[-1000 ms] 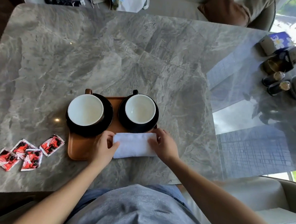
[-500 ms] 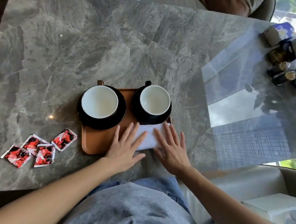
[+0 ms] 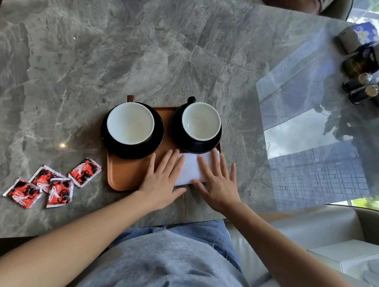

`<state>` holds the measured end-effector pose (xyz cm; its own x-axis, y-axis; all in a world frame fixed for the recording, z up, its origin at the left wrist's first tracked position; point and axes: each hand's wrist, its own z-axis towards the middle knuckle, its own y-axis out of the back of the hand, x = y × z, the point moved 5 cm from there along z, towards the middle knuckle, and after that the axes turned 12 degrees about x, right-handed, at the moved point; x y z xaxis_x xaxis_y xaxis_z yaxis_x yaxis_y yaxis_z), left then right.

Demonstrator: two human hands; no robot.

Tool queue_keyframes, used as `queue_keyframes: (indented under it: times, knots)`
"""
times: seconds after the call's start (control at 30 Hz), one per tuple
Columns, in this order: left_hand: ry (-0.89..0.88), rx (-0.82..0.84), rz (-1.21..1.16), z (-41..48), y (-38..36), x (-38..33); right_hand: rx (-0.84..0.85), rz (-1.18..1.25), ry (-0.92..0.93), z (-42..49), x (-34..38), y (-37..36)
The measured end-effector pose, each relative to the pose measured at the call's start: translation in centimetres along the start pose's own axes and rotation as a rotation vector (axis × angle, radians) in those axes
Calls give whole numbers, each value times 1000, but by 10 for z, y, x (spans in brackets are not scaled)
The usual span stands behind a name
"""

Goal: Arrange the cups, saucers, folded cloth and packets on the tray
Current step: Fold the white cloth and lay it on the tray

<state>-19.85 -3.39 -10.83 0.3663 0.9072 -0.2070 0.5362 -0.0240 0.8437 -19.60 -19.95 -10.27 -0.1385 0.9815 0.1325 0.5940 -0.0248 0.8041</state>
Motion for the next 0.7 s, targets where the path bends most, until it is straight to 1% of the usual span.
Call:
queue_keyframes:
  times: [0.1,0.17,0.27,0.33,0.4,0.5,0.7]
  knots:
    - [-4,5,52,0,1,3,4,-6,21,1,-2,1]
    - [-7,2,71,-2,5,2,-22,-4,47,-3,-5,4]
    - [-45,-95,133,-18,11,1,-120,3,93,-14,-12,8]
    - [-98,-120,188,-32,8,0,-146,-22,146,-20,-17,6]
    - [-137,-97,227,-43,-1,4,-113,-60,166,-23,-22,-2]
    - [-127,-55,247,-45,-7,13,-51,-69,161,-21,-26,-12]
    - [-100,42,253,-38,-12,23,-57,-60,154,-11,-24,-18]
